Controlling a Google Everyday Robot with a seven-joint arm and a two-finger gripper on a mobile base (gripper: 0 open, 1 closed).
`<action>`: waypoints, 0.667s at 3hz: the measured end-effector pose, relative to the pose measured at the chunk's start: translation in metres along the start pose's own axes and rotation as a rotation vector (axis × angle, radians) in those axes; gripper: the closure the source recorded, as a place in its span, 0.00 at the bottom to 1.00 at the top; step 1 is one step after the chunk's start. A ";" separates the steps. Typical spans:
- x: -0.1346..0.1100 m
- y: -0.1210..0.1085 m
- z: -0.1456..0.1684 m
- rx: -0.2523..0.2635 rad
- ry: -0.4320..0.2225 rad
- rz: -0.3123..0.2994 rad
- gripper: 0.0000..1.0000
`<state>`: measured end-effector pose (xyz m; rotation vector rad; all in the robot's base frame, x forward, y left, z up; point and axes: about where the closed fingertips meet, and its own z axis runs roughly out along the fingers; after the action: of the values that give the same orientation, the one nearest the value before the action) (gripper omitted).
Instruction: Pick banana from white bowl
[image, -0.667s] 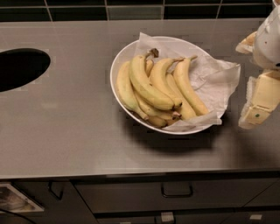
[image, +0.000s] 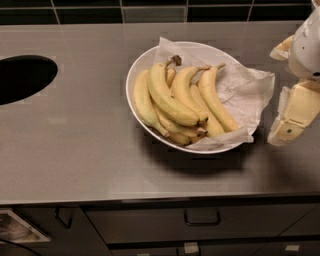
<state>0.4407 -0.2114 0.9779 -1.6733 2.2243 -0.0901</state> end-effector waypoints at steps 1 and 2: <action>-0.020 0.000 0.006 -0.010 -0.106 -0.014 0.00; -0.026 0.002 0.005 0.006 -0.106 -0.015 0.00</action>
Offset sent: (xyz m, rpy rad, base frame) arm 0.0068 0.0138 -0.0026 0.0722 -0.0206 0.0321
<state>0.4465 -0.1854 0.9794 -1.6519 2.1322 -0.0107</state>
